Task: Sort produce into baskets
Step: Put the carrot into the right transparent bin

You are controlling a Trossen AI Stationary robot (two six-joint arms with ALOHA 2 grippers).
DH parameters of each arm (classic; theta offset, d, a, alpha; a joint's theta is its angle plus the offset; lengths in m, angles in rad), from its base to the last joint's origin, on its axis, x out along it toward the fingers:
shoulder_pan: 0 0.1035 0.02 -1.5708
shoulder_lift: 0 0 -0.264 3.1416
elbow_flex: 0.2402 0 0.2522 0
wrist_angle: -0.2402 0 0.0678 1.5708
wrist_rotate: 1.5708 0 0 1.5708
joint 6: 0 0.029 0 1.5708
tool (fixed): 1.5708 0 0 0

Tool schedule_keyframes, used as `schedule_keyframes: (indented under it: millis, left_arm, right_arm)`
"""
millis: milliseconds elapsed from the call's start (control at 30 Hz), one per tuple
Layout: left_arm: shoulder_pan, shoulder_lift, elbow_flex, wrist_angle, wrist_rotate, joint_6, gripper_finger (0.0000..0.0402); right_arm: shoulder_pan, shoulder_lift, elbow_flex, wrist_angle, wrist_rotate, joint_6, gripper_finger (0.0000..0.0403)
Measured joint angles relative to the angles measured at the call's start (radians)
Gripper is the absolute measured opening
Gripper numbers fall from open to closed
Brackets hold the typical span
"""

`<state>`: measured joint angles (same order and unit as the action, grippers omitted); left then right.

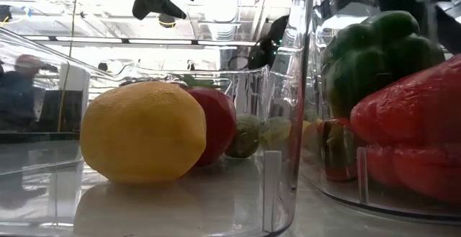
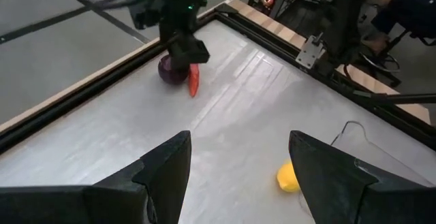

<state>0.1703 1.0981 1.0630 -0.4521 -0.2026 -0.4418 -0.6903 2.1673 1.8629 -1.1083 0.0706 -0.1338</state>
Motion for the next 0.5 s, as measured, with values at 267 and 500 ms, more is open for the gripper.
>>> schedule_keyframes:
  millis: [267, 500]
  left_arm:
    - [0.000, 0.000, 0.000, -0.007, 0.015, -0.036, 0.0233]
    - [0.000, 0.000, 0.000, -0.007, 0.033, -0.053, 0.0233]
  right_arm:
    - [-0.004, 0.041, 0.074, -0.088, 0.007, -0.014, 0.0366]
    - [0.004, 0.022, 0.073, -0.138, 0.008, -0.028, 0.0351]
